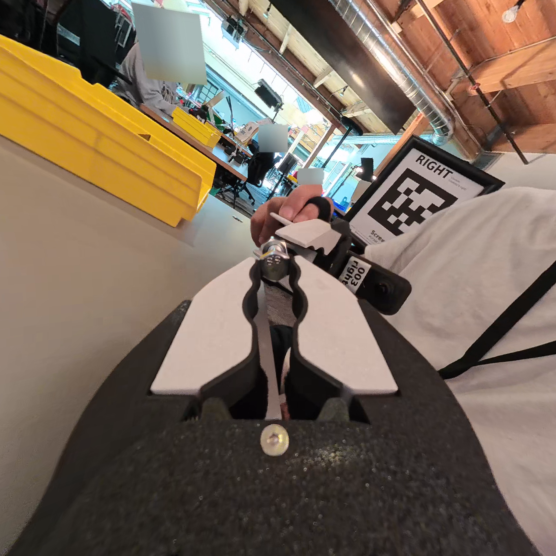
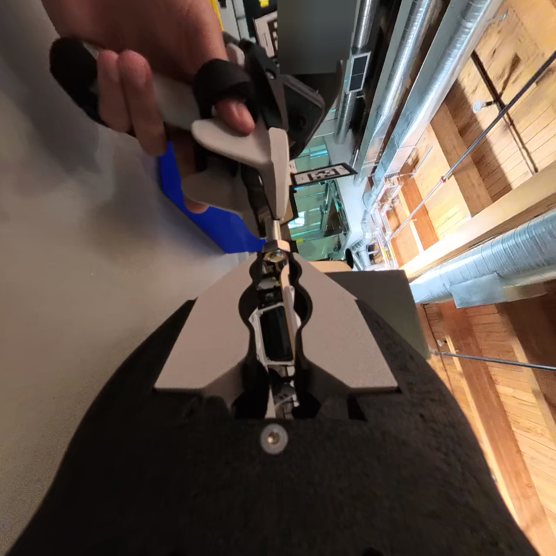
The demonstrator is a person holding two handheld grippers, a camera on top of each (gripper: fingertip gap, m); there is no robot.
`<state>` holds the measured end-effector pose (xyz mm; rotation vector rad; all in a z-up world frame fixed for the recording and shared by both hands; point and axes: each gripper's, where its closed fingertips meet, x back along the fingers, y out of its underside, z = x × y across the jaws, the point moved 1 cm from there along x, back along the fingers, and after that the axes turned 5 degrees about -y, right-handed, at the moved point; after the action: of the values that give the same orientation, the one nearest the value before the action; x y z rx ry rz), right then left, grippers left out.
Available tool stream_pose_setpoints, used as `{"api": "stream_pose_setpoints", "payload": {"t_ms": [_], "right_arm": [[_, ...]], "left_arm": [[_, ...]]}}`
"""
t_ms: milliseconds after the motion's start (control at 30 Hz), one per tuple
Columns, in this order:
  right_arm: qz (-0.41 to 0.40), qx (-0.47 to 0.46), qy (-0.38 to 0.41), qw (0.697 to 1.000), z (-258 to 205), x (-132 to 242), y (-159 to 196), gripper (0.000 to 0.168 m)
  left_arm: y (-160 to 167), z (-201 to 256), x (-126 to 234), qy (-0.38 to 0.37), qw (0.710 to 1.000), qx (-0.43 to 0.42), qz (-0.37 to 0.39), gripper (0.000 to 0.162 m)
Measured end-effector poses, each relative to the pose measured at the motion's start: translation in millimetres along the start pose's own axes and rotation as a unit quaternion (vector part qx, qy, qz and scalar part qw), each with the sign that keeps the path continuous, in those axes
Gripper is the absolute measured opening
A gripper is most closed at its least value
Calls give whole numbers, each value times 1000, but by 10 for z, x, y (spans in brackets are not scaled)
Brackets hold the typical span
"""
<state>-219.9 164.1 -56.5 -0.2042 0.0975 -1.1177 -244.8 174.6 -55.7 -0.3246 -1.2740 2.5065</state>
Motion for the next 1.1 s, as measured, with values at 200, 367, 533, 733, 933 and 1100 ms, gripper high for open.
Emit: {"api": "stream_pose_setpoints", "payload": {"t_ms": [200,367,533,733,933,1100], "right_arm": [[33,-163,-63,984,-63,-64,95,37],[68,-505,-285,812,-403,-45,46,35],[141,-740,-399,522,-295,153,9,38],[229,-868,-353,265,49,403,310,35],[252,-888,-321,214,126,577,370,28],[221,-885,-312,266,88,588,372,16]], "left_arm": [[-161,29,126,-24,996,-68,45,17],[-307,28,136,-45,983,-169,65,17],[-255,11,-119,-23,974,-224,28,17],[-79,100,-489,28,955,-295,-28,18],[4,115,-707,62,946,-314,-51,18],[21,129,-740,69,946,-311,-54,18]]}}
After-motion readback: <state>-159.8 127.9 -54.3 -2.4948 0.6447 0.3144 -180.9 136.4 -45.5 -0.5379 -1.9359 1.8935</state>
